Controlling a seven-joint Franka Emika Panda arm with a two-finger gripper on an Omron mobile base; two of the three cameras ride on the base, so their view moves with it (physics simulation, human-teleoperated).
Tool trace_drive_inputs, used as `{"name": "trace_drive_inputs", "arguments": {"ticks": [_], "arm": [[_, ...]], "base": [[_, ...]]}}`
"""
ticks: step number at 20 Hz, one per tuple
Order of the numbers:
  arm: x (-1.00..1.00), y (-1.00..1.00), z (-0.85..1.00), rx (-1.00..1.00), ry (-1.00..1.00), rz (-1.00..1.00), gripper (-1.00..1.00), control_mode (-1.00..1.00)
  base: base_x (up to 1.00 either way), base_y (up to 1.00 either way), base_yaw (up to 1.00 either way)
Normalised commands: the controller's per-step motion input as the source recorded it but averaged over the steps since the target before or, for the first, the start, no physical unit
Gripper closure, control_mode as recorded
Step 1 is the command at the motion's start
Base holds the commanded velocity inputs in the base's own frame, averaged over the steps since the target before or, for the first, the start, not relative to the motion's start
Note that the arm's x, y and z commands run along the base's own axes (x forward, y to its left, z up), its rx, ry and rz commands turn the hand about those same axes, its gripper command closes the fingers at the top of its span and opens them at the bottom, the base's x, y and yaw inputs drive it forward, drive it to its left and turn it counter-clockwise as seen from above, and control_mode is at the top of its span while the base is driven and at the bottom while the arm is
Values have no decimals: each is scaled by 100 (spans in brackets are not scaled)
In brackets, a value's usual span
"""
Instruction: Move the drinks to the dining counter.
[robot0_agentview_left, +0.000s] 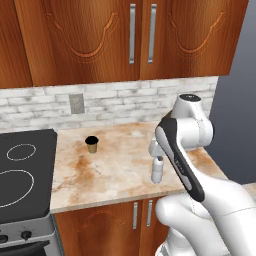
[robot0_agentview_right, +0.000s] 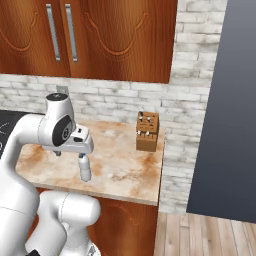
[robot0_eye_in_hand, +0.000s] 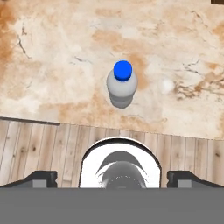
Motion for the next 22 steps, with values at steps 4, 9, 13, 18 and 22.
{"name": "trace_drive_inputs", "arguments": {"ticks": [4,9,13,18,22], "arm": [[11,0,0,0,0,0,-100,-100],[23,0,0,0,0,0,-100,-100],[21,0,-5,0,0,0,-100,-100],[19,0,-8,0,0,0,-100,-100],[22,0,-13,0,0,0,-100,-100]], "base": [[0,0,0],[0,0,0],[0,0,0],[0,0,0],[0,0,0]]}}
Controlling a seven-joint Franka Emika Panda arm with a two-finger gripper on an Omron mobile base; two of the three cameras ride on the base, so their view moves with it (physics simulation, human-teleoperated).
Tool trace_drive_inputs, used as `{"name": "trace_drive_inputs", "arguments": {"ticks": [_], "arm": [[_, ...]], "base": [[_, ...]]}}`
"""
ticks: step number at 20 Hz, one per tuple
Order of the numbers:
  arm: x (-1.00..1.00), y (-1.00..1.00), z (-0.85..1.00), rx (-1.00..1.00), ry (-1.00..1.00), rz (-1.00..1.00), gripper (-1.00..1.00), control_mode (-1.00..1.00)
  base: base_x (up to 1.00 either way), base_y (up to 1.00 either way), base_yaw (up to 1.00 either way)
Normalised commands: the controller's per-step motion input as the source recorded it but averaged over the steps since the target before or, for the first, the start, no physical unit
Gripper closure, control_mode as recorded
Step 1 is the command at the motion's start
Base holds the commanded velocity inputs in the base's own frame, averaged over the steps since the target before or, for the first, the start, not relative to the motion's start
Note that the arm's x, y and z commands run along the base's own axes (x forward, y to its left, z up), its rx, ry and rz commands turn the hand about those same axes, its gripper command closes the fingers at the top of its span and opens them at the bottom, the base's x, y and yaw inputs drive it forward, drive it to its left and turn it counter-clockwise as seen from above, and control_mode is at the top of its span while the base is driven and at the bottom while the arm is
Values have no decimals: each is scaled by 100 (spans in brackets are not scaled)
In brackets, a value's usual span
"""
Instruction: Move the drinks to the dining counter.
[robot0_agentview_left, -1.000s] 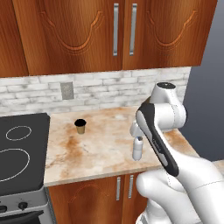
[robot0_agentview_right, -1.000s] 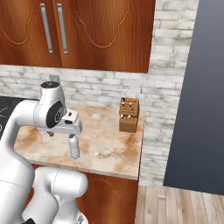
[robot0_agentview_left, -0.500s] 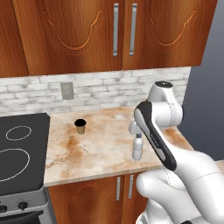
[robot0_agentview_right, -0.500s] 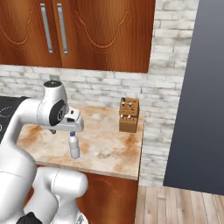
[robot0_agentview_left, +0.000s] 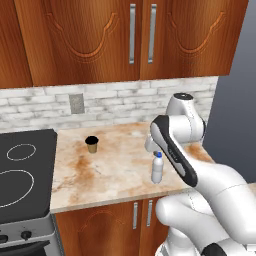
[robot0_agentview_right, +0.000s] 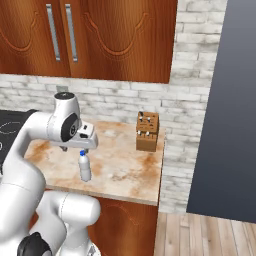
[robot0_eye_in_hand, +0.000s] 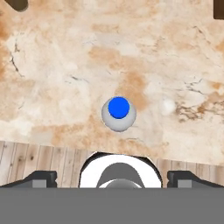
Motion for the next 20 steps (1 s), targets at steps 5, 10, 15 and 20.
{"name": "trace_drive_inputs", "arguments": {"ticks": [5,10,15,20], "arm": [[20,0,-14,0,0,0,-100,-100],[31,4,-26,0,2,-2,-100,-100],[24,0,-3,0,0,0,-100,-100],[6,0,-5,0,0,0,-100,-100]], "base": [[0,0,0],[0,0,0],[0,0,0],[0,0,0]]}}
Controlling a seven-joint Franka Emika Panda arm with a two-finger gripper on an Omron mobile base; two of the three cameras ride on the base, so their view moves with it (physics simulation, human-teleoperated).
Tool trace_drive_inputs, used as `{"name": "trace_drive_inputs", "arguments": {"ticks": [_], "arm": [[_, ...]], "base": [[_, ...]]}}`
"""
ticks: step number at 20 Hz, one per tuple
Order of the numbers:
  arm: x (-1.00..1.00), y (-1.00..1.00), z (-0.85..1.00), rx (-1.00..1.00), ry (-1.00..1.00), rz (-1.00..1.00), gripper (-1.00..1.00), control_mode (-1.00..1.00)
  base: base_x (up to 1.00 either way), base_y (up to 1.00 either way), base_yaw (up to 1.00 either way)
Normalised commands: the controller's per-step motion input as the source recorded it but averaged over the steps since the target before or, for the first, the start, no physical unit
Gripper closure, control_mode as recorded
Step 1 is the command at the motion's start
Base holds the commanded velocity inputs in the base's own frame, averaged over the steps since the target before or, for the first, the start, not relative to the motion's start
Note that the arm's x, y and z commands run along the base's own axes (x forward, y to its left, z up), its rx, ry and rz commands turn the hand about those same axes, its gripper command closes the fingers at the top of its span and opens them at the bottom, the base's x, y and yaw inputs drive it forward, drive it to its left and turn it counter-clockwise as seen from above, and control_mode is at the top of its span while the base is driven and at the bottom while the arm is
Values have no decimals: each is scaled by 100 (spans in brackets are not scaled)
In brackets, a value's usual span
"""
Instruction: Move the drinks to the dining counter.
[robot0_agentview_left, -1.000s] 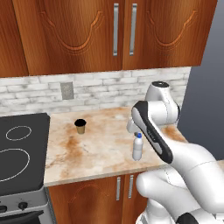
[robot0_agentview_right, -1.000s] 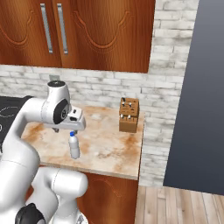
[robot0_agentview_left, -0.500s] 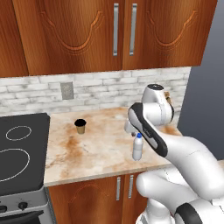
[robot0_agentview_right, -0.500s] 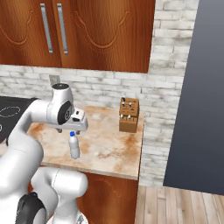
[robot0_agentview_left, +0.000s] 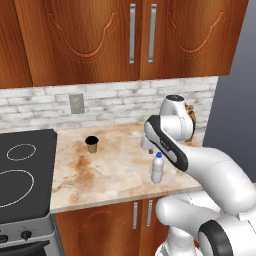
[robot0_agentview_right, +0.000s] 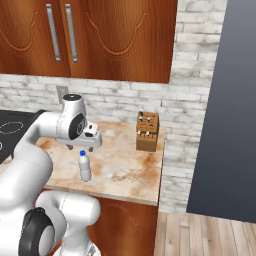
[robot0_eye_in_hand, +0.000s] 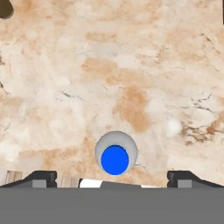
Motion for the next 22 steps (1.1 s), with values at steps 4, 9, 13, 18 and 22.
{"name": "trace_drive_inputs", "arguments": {"ticks": [4,9,13,18,22], "arm": [[7,0,-8,0,0,0,-100,-100],[0,0,-13,0,0,0,-100,-100],[0,0,-22,0,0,0,-100,-100],[0,0,-15,0,0,0,-100,-100],[0,0,-13,0,0,0,-100,-100]], "base": [[0,0,0],[0,0,0],[0,0,0],[0,0,0],[0,0,0]]}}
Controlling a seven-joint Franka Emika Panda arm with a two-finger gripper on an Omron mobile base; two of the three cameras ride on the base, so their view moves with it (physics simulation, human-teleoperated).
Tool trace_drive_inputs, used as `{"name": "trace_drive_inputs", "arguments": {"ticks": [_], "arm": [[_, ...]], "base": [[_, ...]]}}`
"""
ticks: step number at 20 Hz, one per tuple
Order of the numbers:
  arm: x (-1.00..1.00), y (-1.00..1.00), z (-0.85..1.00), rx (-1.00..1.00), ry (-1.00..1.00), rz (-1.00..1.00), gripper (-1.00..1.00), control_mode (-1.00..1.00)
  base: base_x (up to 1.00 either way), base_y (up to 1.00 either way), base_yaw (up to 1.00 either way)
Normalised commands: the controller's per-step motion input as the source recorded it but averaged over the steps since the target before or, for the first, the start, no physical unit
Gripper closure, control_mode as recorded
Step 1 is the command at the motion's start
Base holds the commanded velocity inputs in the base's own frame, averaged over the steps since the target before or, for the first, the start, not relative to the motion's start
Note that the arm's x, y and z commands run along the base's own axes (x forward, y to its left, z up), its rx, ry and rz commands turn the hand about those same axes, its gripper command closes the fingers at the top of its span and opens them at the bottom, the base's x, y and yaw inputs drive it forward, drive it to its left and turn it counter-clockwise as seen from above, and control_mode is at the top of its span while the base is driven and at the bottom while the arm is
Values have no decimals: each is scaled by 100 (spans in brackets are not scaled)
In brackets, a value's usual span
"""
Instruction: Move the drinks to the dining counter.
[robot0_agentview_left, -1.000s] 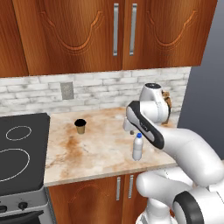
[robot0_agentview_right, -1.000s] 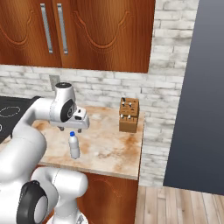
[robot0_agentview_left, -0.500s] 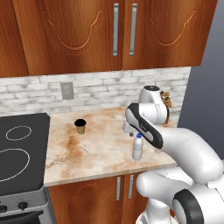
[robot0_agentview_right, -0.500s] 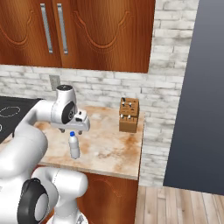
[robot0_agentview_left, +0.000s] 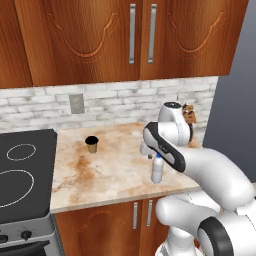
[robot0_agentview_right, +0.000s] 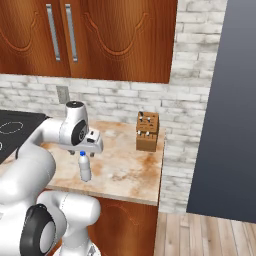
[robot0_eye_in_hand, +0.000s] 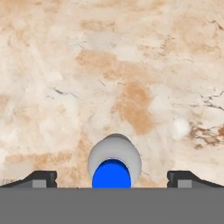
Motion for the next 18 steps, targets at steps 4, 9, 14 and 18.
{"name": "trace_drive_inputs", "arguments": {"ticks": [4,9,14,18], "arm": [[0,0,-14,0,0,0,-100,-100],[0,0,-15,0,0,0,-100,-100],[0,0,-21,0,0,0,-100,-100],[0,3,-26,0,0,0,-100,-100]], "base": [[0,0,0],[0,0,0],[0,0,0],[0,0,0]]}}
